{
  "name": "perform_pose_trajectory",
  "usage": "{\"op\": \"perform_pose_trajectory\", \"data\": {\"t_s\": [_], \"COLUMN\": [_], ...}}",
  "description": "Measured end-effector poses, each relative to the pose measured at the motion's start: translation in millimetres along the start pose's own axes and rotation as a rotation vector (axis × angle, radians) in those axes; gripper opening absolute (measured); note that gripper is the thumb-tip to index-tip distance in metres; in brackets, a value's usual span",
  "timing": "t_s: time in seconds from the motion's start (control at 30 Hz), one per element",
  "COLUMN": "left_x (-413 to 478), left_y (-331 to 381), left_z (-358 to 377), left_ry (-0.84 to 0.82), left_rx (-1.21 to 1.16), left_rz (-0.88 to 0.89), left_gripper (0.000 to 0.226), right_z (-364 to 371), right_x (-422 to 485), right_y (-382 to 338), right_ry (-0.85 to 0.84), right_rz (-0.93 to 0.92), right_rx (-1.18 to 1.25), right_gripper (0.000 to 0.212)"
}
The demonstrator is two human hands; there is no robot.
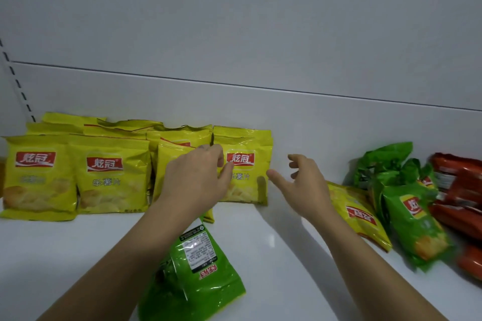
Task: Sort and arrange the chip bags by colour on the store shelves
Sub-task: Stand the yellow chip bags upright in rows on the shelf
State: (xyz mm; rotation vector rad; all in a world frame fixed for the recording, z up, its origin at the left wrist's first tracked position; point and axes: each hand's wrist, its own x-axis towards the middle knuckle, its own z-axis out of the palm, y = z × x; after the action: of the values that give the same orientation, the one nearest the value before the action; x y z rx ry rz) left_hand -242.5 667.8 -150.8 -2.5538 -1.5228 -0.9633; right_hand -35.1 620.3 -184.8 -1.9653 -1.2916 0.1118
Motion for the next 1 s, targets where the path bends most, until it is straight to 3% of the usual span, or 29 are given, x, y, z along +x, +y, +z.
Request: {"op": "perform_pose_trajectory", "data": {"t_s": [0.17,0.23,0.33,0.43,0.57,0.6,0.67,0.8,1.0], "left_x": [-6.5,-11.3,-19.5,-26.1,-33.1,-33.8,-34.3,-35.5,-38.6], "left_y": [45.0,52.7,52.3,45.8,40.4,39.1,36.6,33.8,34.9], "left_z": [27.6,38.2,47.8,45.8,42.4,42.2,41.8,44.8,53.4], "left_ry": [-0.193,-0.250,-0.304,-0.296,-0.311,-0.316,-0.326,-0.394,-0.528], "left_rx": [-0.066,-0.081,-0.098,-0.136,-0.157,-0.157,-0.172,-0.195,-0.326], "left_rz": [0.213,0.250,0.265,0.273,0.300,0.310,0.315,0.307,0.264], "left_gripper": [0.033,0.037,0.035,0.033,0.032,0.032,0.030,0.029,0.037], "right_z": [-46.3,-47.0,-42.8,-47.6,-64.6,-71.0,-83.3,-77.1,-56.0], "right_x": [-14.9,-25.0,-34.0,-36.1,-33.8,-28.7,-16.1,1.7,-11.4], "right_y": [21.1,30.1,42.6,40.5,26.1,23.2,20.1,17.1,39.2], "right_ry": [-0.029,-0.085,-0.230,-0.217,-0.155,-0.135,-0.191,-0.502,-0.524], "right_rz": [0.067,0.137,0.140,-0.004,-0.011,-0.020,-0.049,0.018,0.055], "right_rx": [-0.651,-0.750,-0.720,-0.654,0.011,0.063,-0.018,-0.288,-0.297], "right_gripper": [0.056,0.059,0.066,0.059,0.045,0.042,0.045,0.071,0.064]}}
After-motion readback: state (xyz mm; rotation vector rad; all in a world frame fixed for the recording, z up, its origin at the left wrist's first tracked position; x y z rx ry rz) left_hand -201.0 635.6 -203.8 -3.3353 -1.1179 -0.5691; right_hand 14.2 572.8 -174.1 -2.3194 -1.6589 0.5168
